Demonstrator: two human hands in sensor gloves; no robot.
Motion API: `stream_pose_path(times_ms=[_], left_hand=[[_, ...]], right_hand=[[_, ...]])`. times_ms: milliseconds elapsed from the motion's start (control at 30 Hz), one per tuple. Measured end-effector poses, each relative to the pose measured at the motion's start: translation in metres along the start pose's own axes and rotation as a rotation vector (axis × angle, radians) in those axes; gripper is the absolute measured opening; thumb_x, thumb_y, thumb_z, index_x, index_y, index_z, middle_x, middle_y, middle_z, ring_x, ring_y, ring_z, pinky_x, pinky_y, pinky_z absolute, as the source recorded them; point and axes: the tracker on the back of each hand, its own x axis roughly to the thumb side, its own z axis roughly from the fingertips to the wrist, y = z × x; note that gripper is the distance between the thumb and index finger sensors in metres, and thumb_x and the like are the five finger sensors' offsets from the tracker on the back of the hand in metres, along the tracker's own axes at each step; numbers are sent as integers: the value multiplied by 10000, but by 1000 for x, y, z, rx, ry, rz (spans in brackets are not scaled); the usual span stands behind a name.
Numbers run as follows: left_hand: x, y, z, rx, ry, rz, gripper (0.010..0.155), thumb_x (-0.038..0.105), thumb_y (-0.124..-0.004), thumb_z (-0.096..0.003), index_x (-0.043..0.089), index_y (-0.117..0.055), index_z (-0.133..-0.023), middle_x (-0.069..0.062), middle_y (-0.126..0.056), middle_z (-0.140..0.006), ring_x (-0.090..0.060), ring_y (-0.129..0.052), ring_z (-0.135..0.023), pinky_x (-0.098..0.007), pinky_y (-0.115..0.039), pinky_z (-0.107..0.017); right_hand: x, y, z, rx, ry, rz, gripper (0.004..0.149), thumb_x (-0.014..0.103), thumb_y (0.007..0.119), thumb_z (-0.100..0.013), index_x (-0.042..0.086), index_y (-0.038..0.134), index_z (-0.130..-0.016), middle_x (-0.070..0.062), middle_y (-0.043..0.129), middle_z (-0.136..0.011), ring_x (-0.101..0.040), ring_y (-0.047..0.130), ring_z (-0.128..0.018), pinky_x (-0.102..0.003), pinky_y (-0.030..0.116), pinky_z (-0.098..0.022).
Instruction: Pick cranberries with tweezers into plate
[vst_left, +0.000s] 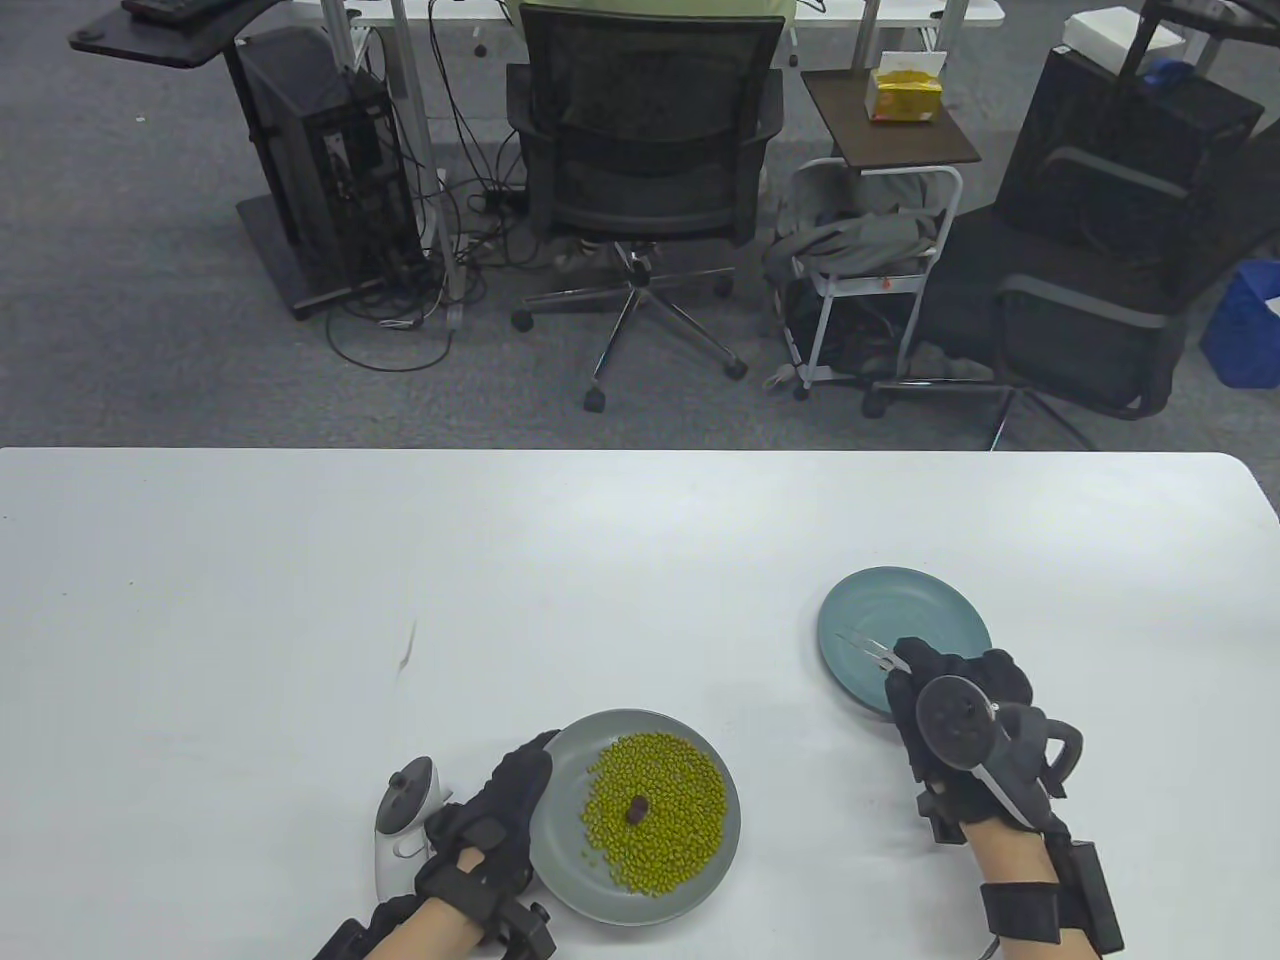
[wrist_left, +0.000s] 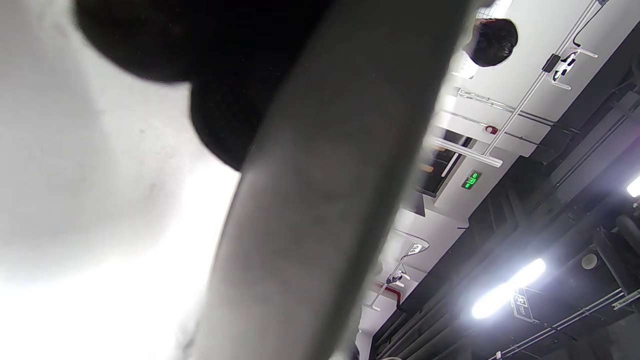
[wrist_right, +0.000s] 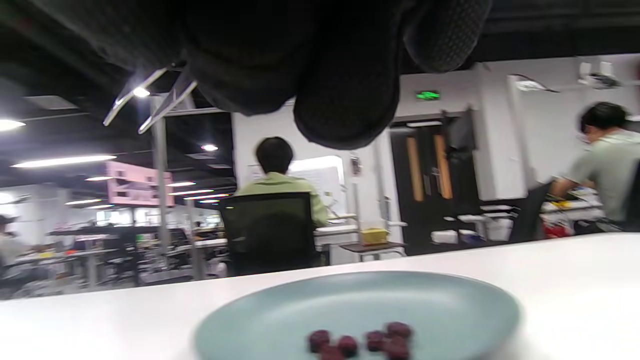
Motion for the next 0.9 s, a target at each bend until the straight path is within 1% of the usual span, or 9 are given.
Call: stream_pose_path(times_ms=[67,267,333,533,600,633,667,700,900], left_hand=[[-1,1,0,7,-3,5,620,518,-584,-524,198,-402,-1022,-95,-705,-908,-293,-1038,-388,-353,-888,-207],[0,2,-1,19,-10,-8,619,519,-580,-524,200,-399,-1022,-93,-705,-908,-292,-1039,-390,-351,-889,-208],[0,1,0,19,-10,-4,619,519,-580,-524,198,-399,-1022,-93,-705,-909,-292,-1039,-389,-351,-889,-208],[1,1,0,15,-8,11,620,520,-583,-523,199,-402,-1022,-94,-706,-908,-293,-1039,-387,-352,-889,-206],[1,1,0,12,-8,9,620,519,-585,-524,197,-402,-1023,-94,-706,-908,-294,-1038,-387,-352,-888,-205],[1,1,0,10,-8,6,620,520,-585,-524,198,-403,-1022,-95,-707,-908,-293,-1039,-387,-352,-889,-205],[1,1,0,7,-9,6,620,519,-586,-524,197,-404,-1022,-95,-708,-907,-293,-1039,-386,-352,-889,-204],[1,1,0,4,-7,9,620,519,-586,-524,199,-404,-1022,-94,-709,-907,-293,-1040,-386,-352,-890,-205],[1,1,0,1,-7,3,621,519,-588,-524,197,-406,-1022,-96,-710,-905,-294,-1039,-384,-352,-889,-203]], right_hand=[[16,0,4,-11,-84,-3,502,562,680,-360,361,741,-816,180,868,-532,-102,892,-602,-470,516,-742],[57,-6,19,-53,-263,-47,495,552,697,-356,368,748,-812,182,874,-548,-106,886,-633,-472,499,-752],[73,-9,28,-84,-305,-22,484,540,690,-359,366,747,-807,184,872,-561,-113,880,-653,-477,485,-758],[110,-17,54,-103,-542,-36,486,534,688,-356,385,727,-817,190,863,-589,-110,851,-704,-478,440,-779],[117,-18,60,-104,-620,-13,483,530,699,-352,385,735,-812,186,867,-586,-110,849,-705,-476,434,-782],[120,-19,64,-123,-661,15,480,528,706,-349,385,741,-806,186,870,-582,-108,851,-701,-473,438,-783],[123,-21,67,-180,-695,48,476,529,711,-348,384,749,-799,187,876,-573,-101,863,-684,-464,452,-781],[124,-22,67,-194,-707,52,473,533,708,-347,389,751,-796,191,878,-567,-96,869,-676,-463,462,-777],[126,-16,68,-130,-741,34,478,533,715,-343,385,754,-796,183,880,-572,-102,860,-688,-464,446,-782]])
